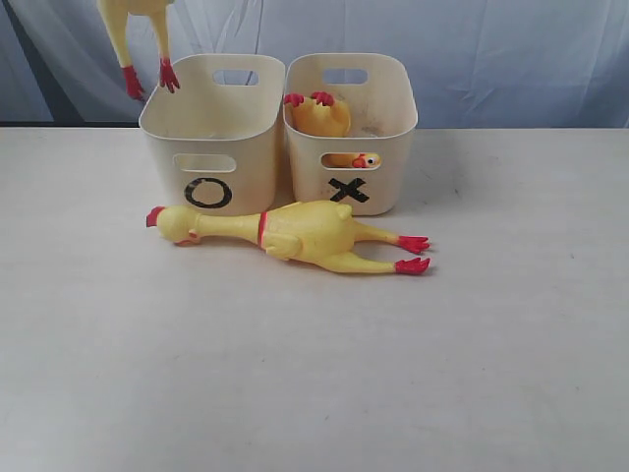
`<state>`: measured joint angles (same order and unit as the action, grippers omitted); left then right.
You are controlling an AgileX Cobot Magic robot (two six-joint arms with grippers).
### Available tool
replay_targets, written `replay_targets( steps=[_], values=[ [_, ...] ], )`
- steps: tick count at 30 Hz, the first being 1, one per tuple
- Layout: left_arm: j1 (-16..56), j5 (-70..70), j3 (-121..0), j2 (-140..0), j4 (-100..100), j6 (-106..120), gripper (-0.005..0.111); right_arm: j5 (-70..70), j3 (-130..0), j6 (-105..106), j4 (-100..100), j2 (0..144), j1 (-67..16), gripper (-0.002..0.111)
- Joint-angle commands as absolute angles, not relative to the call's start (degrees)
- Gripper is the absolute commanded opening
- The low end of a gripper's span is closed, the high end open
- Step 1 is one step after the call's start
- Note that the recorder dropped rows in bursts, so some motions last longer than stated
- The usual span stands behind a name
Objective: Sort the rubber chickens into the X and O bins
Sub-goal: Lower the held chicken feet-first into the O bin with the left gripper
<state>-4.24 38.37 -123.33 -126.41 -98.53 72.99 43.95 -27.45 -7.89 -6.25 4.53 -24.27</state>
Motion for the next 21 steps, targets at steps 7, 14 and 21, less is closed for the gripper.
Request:
replay_targets(
  steps=[7, 14, 21],
  values=[
    [-1.2, 38.4, -127.0, -129.7, -99.9, 72.0, 0.0, 43.7, -27.1, -7.6, -6.1, 4.3, -24.0, 0.0],
    [1.5, 37.1, -127.4, -130.7, -99.9, 72.4, 0.0, 43.7, -27.1, -7.6, -6.1, 4.3, -24.0, 0.0],
    [3.3, 35.7, -127.4, -133.5, -99.9, 72.5, 0.0, 43.7, -27.1, -7.6, -6.1, 4.3, -24.0, 0.0]
  ],
)
